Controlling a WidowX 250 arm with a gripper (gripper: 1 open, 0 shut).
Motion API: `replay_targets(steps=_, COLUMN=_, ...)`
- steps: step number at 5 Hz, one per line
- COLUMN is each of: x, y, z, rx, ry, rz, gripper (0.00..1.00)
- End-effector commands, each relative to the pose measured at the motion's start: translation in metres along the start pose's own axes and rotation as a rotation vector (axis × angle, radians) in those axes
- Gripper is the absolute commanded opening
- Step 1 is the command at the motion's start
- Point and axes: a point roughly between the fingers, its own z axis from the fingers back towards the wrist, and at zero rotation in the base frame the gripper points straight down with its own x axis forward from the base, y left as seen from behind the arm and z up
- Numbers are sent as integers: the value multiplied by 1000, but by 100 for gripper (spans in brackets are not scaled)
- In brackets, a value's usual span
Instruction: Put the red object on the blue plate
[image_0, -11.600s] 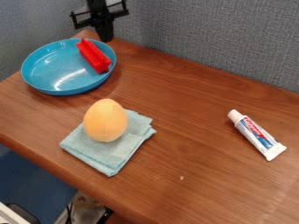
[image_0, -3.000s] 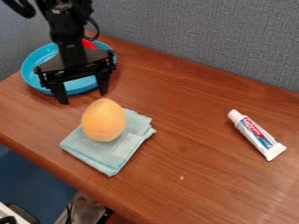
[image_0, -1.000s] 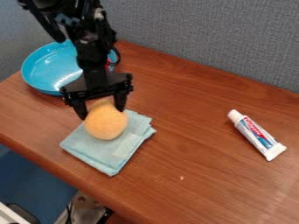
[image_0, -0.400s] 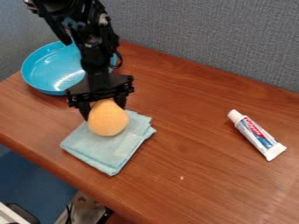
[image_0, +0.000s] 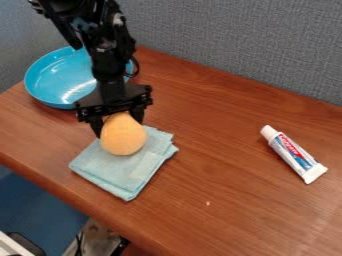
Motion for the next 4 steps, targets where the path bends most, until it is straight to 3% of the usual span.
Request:
replay_targets(steps=1, x=-4, y=10, z=0, rx=25, ry=48, rz=-1, gripper=0)
replay_targets(steps=4, x=1, y=10, z=16, rx=11, ry=65, rz=-10, gripper=0)
